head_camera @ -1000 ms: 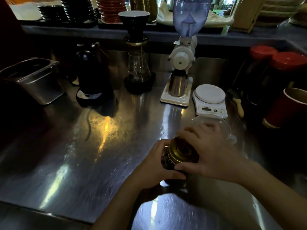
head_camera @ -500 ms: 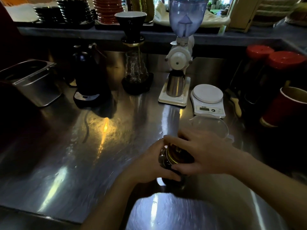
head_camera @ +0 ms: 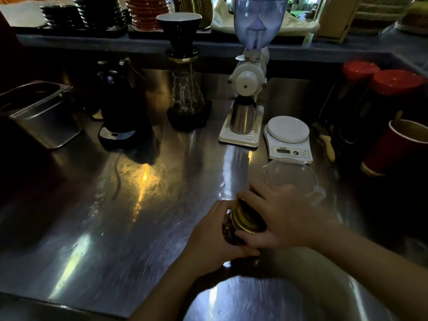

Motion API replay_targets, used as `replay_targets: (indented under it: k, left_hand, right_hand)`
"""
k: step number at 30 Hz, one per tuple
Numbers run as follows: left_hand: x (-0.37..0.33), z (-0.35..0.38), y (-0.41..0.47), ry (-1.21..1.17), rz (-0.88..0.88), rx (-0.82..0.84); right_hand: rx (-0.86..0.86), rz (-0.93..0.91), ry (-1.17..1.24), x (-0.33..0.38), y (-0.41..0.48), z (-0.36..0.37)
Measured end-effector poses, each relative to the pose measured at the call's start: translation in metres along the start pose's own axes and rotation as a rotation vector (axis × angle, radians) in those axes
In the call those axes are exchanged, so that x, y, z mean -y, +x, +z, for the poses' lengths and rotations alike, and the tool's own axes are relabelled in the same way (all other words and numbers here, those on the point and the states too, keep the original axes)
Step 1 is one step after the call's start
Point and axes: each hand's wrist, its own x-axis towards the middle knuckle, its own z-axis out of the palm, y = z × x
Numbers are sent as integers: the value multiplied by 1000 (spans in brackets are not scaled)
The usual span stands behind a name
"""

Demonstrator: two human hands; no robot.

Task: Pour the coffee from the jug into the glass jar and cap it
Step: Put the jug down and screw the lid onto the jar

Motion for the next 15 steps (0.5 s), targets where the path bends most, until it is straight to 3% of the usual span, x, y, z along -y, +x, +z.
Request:
replay_targets:
  k: [6,15]
  left_hand:
    - [-1,14,-11,-13,7,-165]
    - [-7,23,-19,-9,21,-212]
  right_hand:
    - [-76,102,19,7,-2,4]
    - [-81,211,9,17,-5,4]
